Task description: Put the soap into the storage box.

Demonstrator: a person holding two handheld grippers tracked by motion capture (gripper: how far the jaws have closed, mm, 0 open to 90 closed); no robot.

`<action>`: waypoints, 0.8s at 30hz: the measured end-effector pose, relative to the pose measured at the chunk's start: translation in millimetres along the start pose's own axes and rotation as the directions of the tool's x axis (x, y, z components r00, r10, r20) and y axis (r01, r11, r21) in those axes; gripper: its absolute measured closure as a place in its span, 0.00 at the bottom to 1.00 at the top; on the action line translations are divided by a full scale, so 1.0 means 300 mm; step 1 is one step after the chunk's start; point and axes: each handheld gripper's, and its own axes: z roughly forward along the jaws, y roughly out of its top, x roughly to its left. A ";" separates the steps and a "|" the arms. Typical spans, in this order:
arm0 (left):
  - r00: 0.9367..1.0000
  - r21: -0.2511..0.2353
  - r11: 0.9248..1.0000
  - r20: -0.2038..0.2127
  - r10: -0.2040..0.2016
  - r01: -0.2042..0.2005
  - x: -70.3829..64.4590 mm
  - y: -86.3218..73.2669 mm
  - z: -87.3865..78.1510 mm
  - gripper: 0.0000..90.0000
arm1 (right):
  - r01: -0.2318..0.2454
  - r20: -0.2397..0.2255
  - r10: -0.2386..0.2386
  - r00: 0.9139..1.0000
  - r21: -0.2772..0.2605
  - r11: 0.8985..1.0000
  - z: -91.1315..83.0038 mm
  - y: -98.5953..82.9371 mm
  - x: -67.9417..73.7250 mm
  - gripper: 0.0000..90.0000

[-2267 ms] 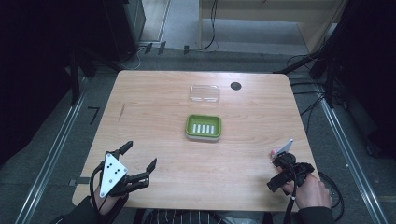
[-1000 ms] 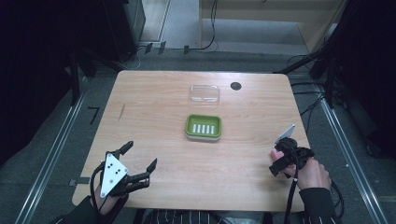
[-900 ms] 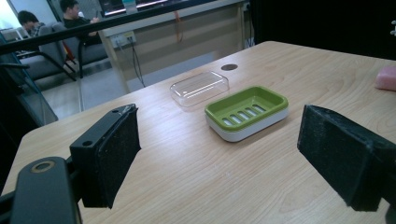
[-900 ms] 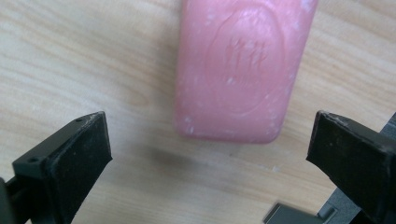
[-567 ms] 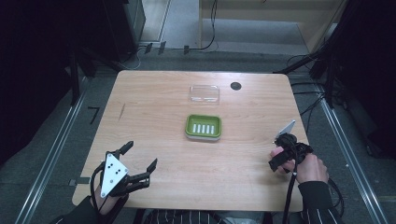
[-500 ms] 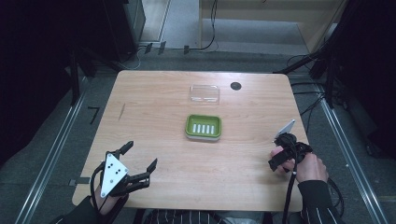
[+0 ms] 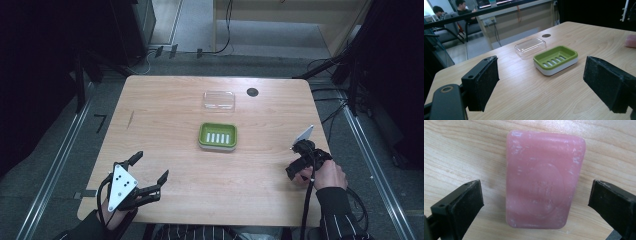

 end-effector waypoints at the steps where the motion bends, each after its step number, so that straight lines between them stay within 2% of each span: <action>1: 1.000 0.000 1.000 0.000 0.000 0.000 0.000 0.000 0.000 0.15 | -0.004 0.000 0.004 1.000 0.005 1.000 0.000 0.002 0.000 0.00; 8: 1.000 -0.002 1.000 0.001 -0.001 0.001 0.000 0.000 0.000 0.15 | -0.004 -0.016 0.004 1.000 -0.004 1.000 0.002 -0.001 -0.005 0.10; 10: 1.000 -0.002 1.000 0.000 0.000 0.000 0.000 0.000 0.000 0.15 | 0.001 -0.022 -0.001 1.000 -0.005 1.000 0.003 -0.002 -0.005 0.17; 16: 1.000 -0.002 1.000 0.001 0.001 -0.001 0.000 0.000 0.000 0.15 | -0.001 -0.009 0.001 1.000 -0.011 1.000 0.001 -0.001 -0.005 0.20; 24: 1.000 -0.002 1.000 0.001 0.001 -0.001 -0.001 0.000 0.000 0.15 | -0.006 -0.016 0.006 1.000 -0.034 0.999 0.004 0.002 -0.003 0.32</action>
